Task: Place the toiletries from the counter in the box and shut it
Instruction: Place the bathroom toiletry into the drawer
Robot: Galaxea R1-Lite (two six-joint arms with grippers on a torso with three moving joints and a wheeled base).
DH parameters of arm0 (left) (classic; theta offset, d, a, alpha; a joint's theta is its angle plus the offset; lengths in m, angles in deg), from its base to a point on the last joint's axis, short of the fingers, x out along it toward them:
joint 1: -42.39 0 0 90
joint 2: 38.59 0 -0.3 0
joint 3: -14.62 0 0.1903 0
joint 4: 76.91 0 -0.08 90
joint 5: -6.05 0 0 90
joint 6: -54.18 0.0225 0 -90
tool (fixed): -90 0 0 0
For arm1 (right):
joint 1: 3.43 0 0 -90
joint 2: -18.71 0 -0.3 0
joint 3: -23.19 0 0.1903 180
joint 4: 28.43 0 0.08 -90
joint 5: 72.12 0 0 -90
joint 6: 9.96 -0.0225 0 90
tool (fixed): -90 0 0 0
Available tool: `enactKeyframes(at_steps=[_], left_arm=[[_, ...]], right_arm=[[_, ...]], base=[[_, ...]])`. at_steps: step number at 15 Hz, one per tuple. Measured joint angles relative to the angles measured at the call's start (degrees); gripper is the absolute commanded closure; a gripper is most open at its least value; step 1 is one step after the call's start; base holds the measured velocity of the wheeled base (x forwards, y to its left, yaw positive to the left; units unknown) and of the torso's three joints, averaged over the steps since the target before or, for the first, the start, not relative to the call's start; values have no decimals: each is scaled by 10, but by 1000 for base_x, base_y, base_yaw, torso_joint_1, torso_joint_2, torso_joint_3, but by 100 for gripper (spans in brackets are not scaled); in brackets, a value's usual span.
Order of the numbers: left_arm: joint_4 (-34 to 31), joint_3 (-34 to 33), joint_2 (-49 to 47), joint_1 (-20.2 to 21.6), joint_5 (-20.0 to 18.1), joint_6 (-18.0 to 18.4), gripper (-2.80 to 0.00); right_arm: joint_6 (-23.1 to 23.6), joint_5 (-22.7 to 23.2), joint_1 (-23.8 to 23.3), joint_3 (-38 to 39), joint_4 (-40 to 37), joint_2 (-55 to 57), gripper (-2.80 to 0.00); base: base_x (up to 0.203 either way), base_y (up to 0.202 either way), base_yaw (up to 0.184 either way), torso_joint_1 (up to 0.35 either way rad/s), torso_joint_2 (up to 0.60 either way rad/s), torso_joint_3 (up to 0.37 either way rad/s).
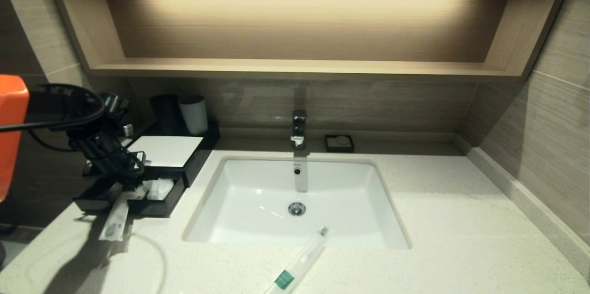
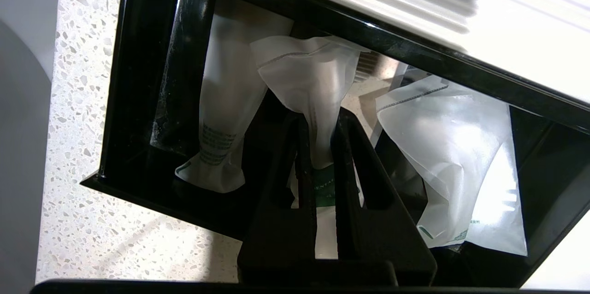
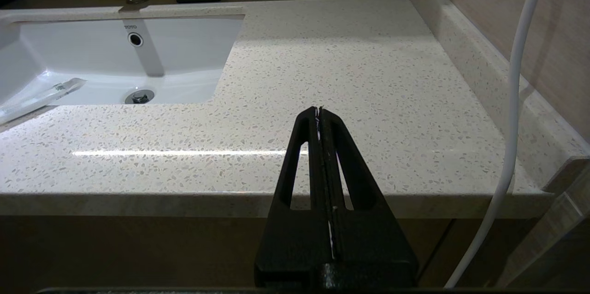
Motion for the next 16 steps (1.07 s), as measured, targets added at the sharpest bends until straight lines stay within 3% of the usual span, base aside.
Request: enactKeyframes(at_steps=[13, 14, 16], left_arm=[[3, 10, -9, 0, 1, 5, 0], [2, 13, -9, 0, 1, 5, -280], [2, 21, -10, 0, 1, 4, -280]], right_arm=[[0, 0, 0, 0, 0, 0, 0], [0, 0, 0, 0, 0, 0, 0], [0, 0, 0, 0, 0, 0, 0]], base=[[0, 0, 0, 0, 0, 0], [0, 0, 0, 0, 0, 0], [0, 0, 0, 0, 0, 0]])
